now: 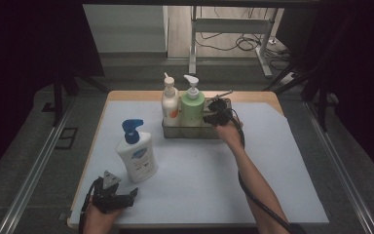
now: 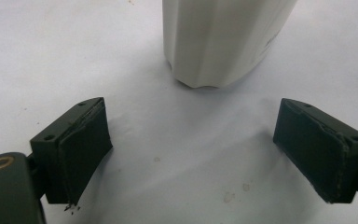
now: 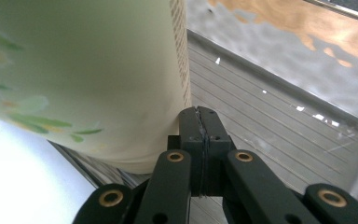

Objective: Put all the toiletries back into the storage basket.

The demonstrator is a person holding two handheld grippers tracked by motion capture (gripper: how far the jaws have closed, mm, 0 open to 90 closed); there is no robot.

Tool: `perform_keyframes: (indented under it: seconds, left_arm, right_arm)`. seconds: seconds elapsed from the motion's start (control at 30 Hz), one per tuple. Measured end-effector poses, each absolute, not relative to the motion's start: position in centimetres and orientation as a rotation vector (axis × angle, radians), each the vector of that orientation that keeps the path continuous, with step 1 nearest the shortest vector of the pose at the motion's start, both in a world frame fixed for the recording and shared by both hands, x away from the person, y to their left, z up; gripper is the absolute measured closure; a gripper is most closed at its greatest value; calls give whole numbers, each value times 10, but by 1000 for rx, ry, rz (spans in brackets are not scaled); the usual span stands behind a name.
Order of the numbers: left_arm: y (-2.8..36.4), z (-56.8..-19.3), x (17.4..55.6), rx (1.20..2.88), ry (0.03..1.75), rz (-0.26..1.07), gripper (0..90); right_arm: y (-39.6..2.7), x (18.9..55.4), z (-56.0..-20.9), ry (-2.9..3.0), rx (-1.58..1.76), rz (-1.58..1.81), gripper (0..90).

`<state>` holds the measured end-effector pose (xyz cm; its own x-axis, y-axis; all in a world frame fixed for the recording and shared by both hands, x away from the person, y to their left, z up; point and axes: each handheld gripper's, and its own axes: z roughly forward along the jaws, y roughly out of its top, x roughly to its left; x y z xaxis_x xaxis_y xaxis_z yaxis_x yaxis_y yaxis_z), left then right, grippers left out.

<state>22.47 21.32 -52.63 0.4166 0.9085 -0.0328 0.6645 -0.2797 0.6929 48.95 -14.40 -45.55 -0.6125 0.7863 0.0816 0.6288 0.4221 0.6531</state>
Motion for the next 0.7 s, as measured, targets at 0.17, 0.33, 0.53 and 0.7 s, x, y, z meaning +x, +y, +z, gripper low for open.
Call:
perform_keyframes:
  seconds: [0.17,0.33,0.53,0.7]
  left_arm:
    - [213,-526,225,2040,1328,496,102]
    - [213,-526,225,2045,1327,495,102]
    - [213,-526,225,2044,1328,496,102]
    - [213,-526,225,2040,1328,495,102]
  right_arm:
    - [-136,489,-455,2447,1220,953,896]
    - [-135,489,-454,2448,1227,947,897]
    - [-135,489,-454,2443,1222,942,896]
    - [-135,488,-454,2435,1217,932,854]
